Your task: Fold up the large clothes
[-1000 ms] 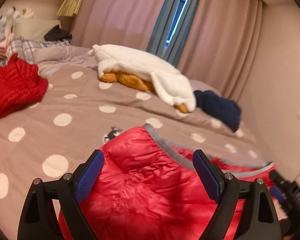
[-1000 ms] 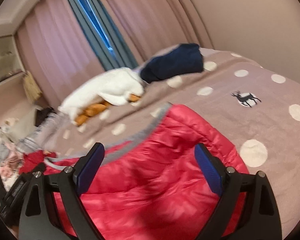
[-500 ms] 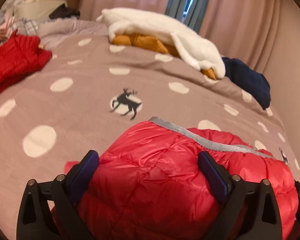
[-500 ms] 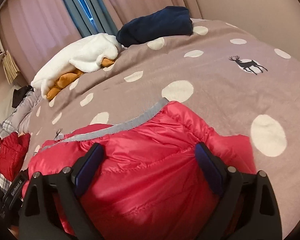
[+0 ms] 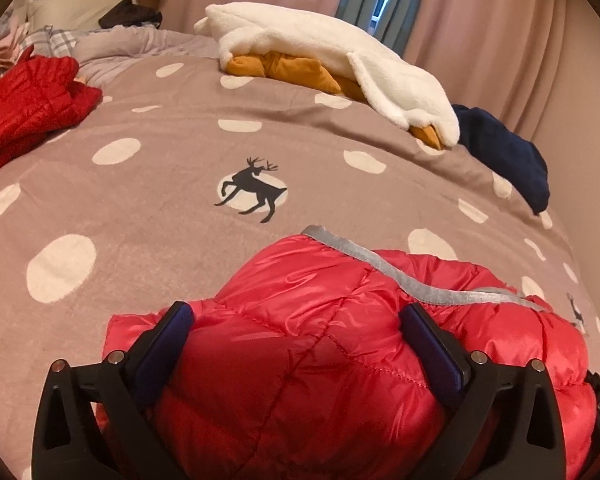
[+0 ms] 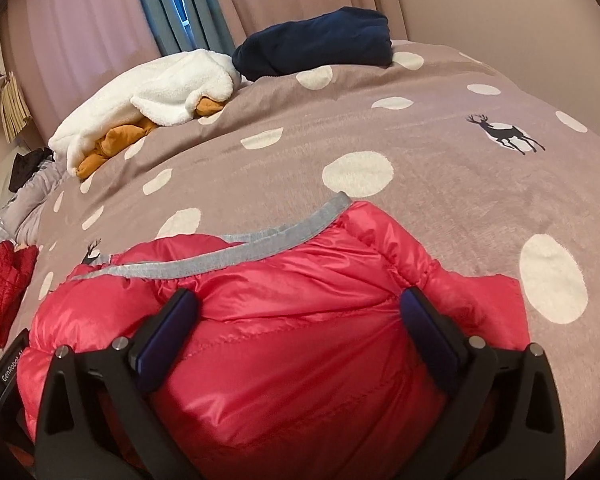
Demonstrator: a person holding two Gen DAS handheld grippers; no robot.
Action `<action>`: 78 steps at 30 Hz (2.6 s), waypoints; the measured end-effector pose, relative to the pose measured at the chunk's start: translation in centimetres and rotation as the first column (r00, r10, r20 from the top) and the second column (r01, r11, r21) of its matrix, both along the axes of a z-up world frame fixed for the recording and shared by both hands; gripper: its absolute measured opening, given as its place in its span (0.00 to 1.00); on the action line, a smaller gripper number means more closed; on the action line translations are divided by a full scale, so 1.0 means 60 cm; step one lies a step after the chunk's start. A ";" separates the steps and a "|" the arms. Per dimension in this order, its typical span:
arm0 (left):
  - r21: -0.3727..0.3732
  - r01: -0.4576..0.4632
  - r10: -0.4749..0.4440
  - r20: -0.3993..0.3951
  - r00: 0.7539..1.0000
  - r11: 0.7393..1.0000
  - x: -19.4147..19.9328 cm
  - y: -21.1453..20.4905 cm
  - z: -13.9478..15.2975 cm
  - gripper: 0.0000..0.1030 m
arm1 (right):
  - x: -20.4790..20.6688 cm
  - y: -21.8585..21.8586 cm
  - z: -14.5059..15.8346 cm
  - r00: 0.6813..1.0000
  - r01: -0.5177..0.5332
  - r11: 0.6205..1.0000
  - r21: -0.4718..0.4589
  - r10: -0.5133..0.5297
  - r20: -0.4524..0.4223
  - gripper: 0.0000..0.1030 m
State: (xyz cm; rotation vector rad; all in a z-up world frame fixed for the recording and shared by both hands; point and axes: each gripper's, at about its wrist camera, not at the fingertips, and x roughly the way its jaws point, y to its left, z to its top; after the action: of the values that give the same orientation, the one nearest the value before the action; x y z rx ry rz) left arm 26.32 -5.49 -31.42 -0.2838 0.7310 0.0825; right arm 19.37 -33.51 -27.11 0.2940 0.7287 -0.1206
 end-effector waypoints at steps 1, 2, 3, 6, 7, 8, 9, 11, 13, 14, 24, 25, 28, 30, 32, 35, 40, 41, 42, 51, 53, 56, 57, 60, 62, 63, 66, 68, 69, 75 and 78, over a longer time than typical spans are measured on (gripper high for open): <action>0.010 -0.001 0.001 -0.003 1.000 1.000 0.001 -0.003 -0.001 1.00 | 0.001 0.001 -0.002 1.000 0.001 1.000 -0.002 -0.001 0.000 0.99; 0.014 -0.002 0.002 -0.002 1.000 1.000 0.001 -0.003 -0.001 1.00 | 0.002 0.001 -0.003 1.000 0.001 1.000 -0.004 -0.001 -0.002 0.99; 0.018 -0.004 0.004 -0.003 1.000 1.000 0.002 -0.003 -0.001 1.00 | 0.004 0.001 -0.003 1.000 0.002 1.000 -0.007 -0.002 -0.004 0.99; 0.021 -0.006 0.006 -0.008 1.000 1.000 0.003 -0.003 0.000 1.00 | 0.005 0.002 -0.001 1.000 0.003 1.000 -0.017 -0.003 -0.011 0.99; 0.021 -0.006 0.006 -0.009 1.000 1.000 0.003 -0.003 0.000 1.00 | 0.005 0.003 0.000 1.000 0.003 1.000 -0.019 -0.003 -0.013 0.99; 0.020 -0.005 0.006 -0.011 1.000 1.000 0.003 -0.003 0.000 1.00 | 0.005 0.003 0.000 1.000 0.003 1.000 -0.020 -0.003 -0.013 0.99; 0.020 -0.005 0.006 -0.013 1.000 1.000 0.003 -0.003 0.000 1.00 | 0.005 0.004 0.002 1.000 0.004 1.000 -0.022 -0.004 -0.013 1.00; 0.018 -0.005 0.006 -0.014 1.000 1.000 0.002 -0.002 0.002 1.00 | 0.002 0.004 0.007 1.000 0.005 1.000 -0.025 -0.006 -0.009 1.00; 0.019 -0.008 0.008 -0.015 1.000 1.000 -0.001 -0.002 0.004 1.00 | -0.002 0.006 0.012 1.000 0.011 1.000 -0.028 -0.012 -0.010 1.00; 0.023 -0.008 0.009 -0.020 1.000 1.000 -0.002 -0.001 0.007 1.00 | -0.006 0.008 0.016 1.000 0.016 0.999 -0.036 -0.017 -0.015 1.00; 0.143 -0.068 0.067 0.014 0.998 0.987 -0.070 -0.001 0.060 1.00 | -0.094 0.041 0.075 0.998 -0.027 0.997 -0.068 0.031 0.050 1.00; 0.146 -0.066 0.064 0.017 0.998 0.987 -0.076 0.001 0.064 1.00 | -0.101 0.046 0.079 0.998 -0.036 0.997 -0.070 0.040 0.057 1.00; 0.145 -0.094 0.090 0.036 0.995 0.985 -0.103 0.018 0.073 1.00 | -0.123 0.060 0.090 0.994 -0.067 0.996 -0.065 0.072 0.085 1.00; 0.133 -0.123 0.120 0.028 0.992 0.983 -0.121 0.034 0.073 1.00 | -0.136 0.067 0.090 0.992 -0.091 0.995 -0.048 0.095 0.088 1.00; 0.121 -0.144 0.144 0.007 0.990 0.982 -0.140 0.051 0.068 1.00 | -0.144 0.074 0.087 0.991 -0.105 0.993 -0.047 0.108 0.077 1.00; 0.147 -0.199 0.201 0.003 0.980 0.969 -0.164 0.070 0.062 1.00 | -0.158 0.088 0.084 0.989 -0.124 0.990 -0.061 0.128 0.072 1.00; 0.192 -0.225 0.231 -0.007 0.973 0.955 -0.187 0.083 0.054 1.00 | -0.171 0.106 0.077 0.987 -0.144 0.987 -0.071 0.148 0.057 1.00; 0.189 -0.226 0.232 -0.008 0.973 0.955 -0.190 0.085 0.052 1.00 | -0.173 0.110 0.075 0.987 -0.149 0.986 -0.073 0.153 0.053 1.00; 0.187 -0.229 0.234 -0.009 0.972 0.955 -0.194 0.087 0.051 1.00 | -0.175 0.112 0.075 0.987 -0.151 0.986 -0.073 0.155 0.052 1.00; 0.190 -0.249 0.260 -0.033 0.965 0.950 -0.213 0.109 0.036 1.00 | -0.168 0.124 0.052 0.987 -0.159 0.985 -0.074 0.161 0.024 1.00; 0.169 -0.265 0.276 -0.044 0.960 0.949 -0.217 0.119 0.033 1.00 | -0.167 0.126 0.050 0.986 -0.162 0.984 -0.074 0.164 0.023 1.00; 0.097 -0.280 0.287 -0.077 0.955 0.955 -0.225 0.136 0.027 1.00 | -0.163 0.124 0.043 0.985 -0.167 0.984 -0.058 0.169 0.023 1.00; 0.072 -0.279 0.284 -0.086 0.955 0.958 -0.228 0.139 0.025 1.00 | -0.162 0.123 0.040 0.985 -0.167 0.985 -0.053 0.168 0.024 1.00; 0.033 -0.295 0.297 -0.112 0.948 0.955 -0.237 0.145 0.016 1.00 | -0.160 0.124 0.031 0.985 -0.169 0.984 -0.051 0.170 0.025 1.00; -0.016 -0.289 0.285 -0.132 0.949 0.957 -0.240 0.149 0.010 1.00 | -0.157 0.128 0.027 0.984 -0.176 0.982 -0.070 0.178 0.017 1.00; -0.052 -0.283 0.273 -0.144 0.951 0.958 -0.242 0.150 0.008 1.00 | -0.155 0.130 0.024 0.983 -0.180 0.980 -0.081 0.181 0.008 1.00; -0.139 -0.222 0.197 -0.172 0.965 0.965 -0.238 0.139 0.005 1.00 | -0.143 0.132 0.014 0.983 -0.182 0.979 -0.096 0.182 -0.017 1.00; -0.129 -0.192 0.168 -0.181 0.969 0.973 -0.232 0.119 0.005 1.00 | -0.139 0.132 0.008 0.983 -0.183 0.977 -0.105 0.182 -0.026 1.00; -0.123 -0.178 0.155 -0.176 0.972 0.976 -0.231 0.112 0.005 1.00 | -0.136 0.133 0.005 0.982 -0.186 0.976 -0.109 0.184 -0.034 1.00; -0.161 -0.098 0.067 -0.187 0.980 0.982 -0.212 0.073 -0.002 1.00 | -0.133 0.126 -0.003 0.979 -0.201 0.974 -0.108 0.197 -0.043 1.00; -0.115 -0.088 0.066 -0.181 0.981 0.989 -0.205 0.058 -0.004 1.00 | -0.133 0.124 -0.006 0.979 -0.202 0.973 -0.111 0.200 -0.037 1.00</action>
State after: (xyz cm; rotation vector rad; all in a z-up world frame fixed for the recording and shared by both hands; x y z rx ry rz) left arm 14.01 -2.03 -31.65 -0.4263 0.9027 0.1382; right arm 11.36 -26.08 -27.47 0.1087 0.7698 0.0265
